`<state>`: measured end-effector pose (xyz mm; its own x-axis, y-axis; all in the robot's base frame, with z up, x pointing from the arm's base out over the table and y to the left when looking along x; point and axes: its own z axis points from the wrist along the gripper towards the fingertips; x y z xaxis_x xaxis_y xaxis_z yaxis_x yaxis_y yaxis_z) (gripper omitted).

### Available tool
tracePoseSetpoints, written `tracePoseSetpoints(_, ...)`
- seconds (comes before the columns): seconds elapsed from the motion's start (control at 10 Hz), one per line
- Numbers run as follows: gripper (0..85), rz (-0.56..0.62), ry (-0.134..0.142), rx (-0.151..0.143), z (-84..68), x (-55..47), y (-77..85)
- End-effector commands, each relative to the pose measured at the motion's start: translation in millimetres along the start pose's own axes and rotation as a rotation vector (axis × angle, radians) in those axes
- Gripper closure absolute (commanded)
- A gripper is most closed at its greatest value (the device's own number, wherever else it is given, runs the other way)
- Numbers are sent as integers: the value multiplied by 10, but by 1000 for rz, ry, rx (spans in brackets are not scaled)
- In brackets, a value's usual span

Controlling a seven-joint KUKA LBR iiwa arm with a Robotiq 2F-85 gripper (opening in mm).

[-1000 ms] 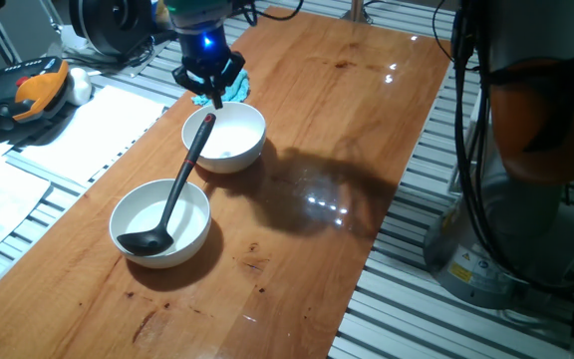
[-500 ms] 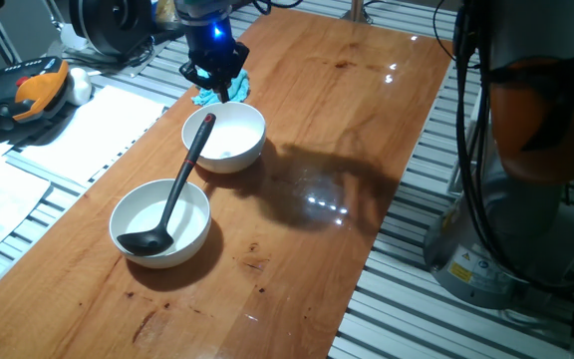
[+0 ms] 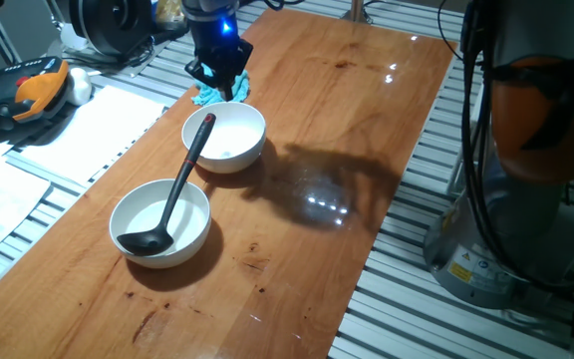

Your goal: Scoop water with a large spoon from one bowl to another

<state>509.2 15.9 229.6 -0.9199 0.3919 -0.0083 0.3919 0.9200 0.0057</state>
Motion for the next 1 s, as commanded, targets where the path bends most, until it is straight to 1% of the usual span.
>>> tracePoseSetpoints(0.0, 850, -15, -7, 2, -1, 0, -3)
tracePoseSetpoints(0.1, 850, -23, -8, 4, -1, 0, -2)
tracePoseSetpoints(0.3, 850, -66, -14, 23, -3, 1, -7)
tracePoseSetpoints(0.4, 850, -86, -17, 25, -4, 3, -5)
tracePoseSetpoints(0.5, 850, -100, -12, 20, -1, -2, 0)
tracePoseSetpoints(0.7, 850, -93, 7, -9, 2, -8, -1)
tracePoseSetpoints(0.8, 850, -96, 5, -4, 0, -4, -1)
tracePoseSetpoints(0.9, 850, -98, 10, -4, 0, -5, -2)
